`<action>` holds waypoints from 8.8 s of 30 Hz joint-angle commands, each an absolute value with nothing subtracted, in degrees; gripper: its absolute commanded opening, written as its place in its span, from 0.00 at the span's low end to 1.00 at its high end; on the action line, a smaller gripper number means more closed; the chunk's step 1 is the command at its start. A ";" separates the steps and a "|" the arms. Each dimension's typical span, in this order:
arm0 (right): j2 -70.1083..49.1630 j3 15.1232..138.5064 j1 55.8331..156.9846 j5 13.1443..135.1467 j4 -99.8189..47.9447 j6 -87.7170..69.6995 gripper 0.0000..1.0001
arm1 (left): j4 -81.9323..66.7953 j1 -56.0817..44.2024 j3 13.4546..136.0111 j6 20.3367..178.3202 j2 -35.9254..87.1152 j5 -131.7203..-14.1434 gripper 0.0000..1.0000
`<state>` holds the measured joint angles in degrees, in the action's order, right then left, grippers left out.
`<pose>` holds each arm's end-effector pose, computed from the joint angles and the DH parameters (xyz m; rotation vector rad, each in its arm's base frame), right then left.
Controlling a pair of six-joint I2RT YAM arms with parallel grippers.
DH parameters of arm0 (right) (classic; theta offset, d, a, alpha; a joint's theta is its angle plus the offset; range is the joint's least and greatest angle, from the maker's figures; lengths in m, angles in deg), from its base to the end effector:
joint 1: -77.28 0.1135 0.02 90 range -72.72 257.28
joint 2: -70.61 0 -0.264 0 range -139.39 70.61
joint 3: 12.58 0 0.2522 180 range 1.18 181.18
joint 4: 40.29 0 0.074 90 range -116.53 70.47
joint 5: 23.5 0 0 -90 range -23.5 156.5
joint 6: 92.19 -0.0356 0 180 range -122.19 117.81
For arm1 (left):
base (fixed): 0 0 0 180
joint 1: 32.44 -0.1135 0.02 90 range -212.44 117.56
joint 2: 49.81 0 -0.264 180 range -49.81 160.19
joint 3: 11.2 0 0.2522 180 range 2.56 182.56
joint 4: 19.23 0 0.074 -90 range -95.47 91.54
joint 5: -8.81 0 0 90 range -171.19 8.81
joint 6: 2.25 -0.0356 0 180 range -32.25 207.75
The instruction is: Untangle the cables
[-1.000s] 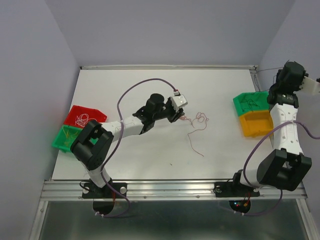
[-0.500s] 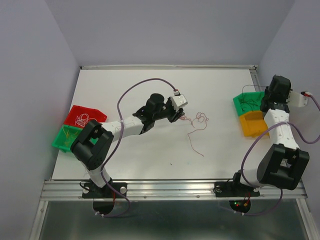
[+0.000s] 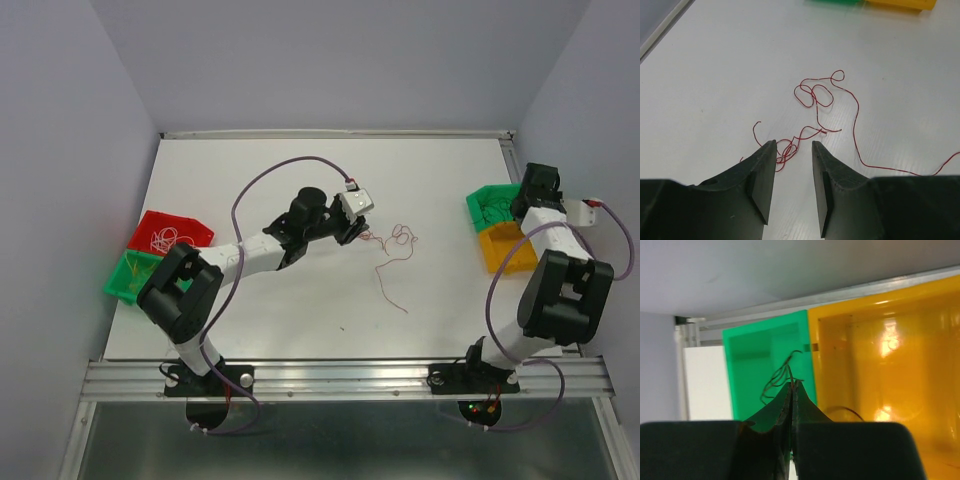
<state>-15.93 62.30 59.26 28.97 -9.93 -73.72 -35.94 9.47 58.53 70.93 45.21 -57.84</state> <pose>0.3043 -0.1218 0.2576 1.7160 1.2757 -0.2178 0.2709 -0.2621 0.2528 1.1151 1.3552 -0.6715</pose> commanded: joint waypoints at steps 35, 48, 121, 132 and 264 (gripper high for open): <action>-53.22 93.99 64.19 18.60 4.32 -76.99 0.01 | -38.34 9.57 58.11 71.05 42.56 -57.11 0.46; -42.25 92.15 64.01 17.37 4.76 -74.00 0.43 | -38.34 9.57 58.20 71.14 42.83 -57.37 0.46; -43.03 75.18 117.80 10.27 5.27 -50.09 1.00 | -36.67 -5.63 63.12 88.45 44.49 -55.18 0.65; -40.84 71.59 116.75 4.98 9.94 -55.46 1.00 | -36.58 -5.63 63.21 88.45 44.76 -54.30 0.65; -41.27 84.58 88.18 33.01 -8.95 -11.51 0.97 | -36.49 -4.49 62.33 86.69 42.91 -51.22 0.66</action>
<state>-39.58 79.70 88.55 35.02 -7.53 -15.41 -33.54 -4.80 62.18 87.54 45.41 -52.40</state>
